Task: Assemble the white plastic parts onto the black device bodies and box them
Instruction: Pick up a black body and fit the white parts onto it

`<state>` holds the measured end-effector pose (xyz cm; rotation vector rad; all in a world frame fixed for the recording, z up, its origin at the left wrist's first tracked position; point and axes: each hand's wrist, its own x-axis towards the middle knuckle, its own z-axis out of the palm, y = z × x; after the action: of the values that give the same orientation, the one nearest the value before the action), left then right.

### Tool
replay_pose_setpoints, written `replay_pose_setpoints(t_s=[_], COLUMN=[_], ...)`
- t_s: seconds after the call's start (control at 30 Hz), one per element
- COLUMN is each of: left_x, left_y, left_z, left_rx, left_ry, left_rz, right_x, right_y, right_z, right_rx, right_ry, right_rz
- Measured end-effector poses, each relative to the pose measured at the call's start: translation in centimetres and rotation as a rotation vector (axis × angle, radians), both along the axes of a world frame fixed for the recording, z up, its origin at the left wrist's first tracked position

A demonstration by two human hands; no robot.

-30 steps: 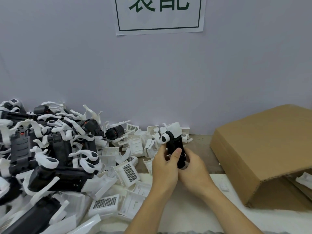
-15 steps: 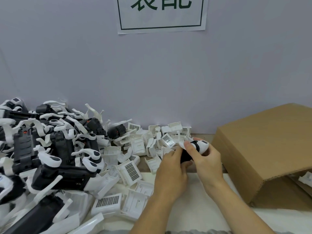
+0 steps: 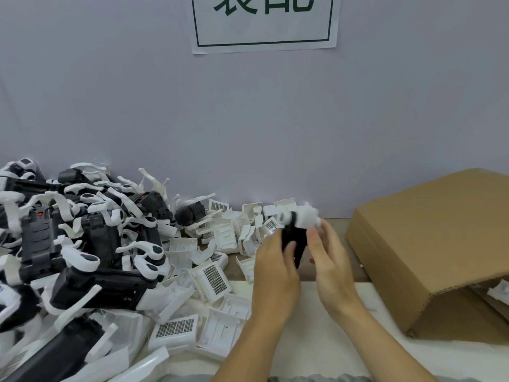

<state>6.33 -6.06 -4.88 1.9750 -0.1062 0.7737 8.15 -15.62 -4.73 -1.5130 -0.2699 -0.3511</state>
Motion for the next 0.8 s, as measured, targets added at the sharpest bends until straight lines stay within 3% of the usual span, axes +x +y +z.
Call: replay_pose_setpoints(t_s=[0.1,0.17,0.27,0.37,0.47,0.63,0.8], left_x=[0.6,0.6,0.5,0.5,0.5,0.3,0.3], left_y=[0.4,0.8,1.2,0.8,0.7,1.3,1.3], left_z=[0.6,0.9,1.1,1.5,1.7,1.8,1.6], left_rx=[-0.495,-0.928,-1.236,-1.198,-1.132,-1.192,-1.164], left_ry=[0.121,0.245,0.339,0.384,0.398,0.339,0.36], left_rz=[0.073,-0.048,-0.204,-0.201,-0.159,-0.219,-0.215], right_x=[0.0,0.2,0.5,0.6,0.6,0.7,0.0], right_y=[0.1,0.2,-0.1,0.0,0.4,0.3,0.6], right_z=[-0.5,-0.3,0.2,0.4,0.4,0.0,0.2], right_rx=[-0.037,0.023,0.06,0.084,-0.022,0.005,-0.095], right_ry=[0.068,0.102,0.2,0.332,0.394,0.399,0.367], right_rz=[0.018,-0.043,-0.099,0.037,0.115,0.236,0.275])
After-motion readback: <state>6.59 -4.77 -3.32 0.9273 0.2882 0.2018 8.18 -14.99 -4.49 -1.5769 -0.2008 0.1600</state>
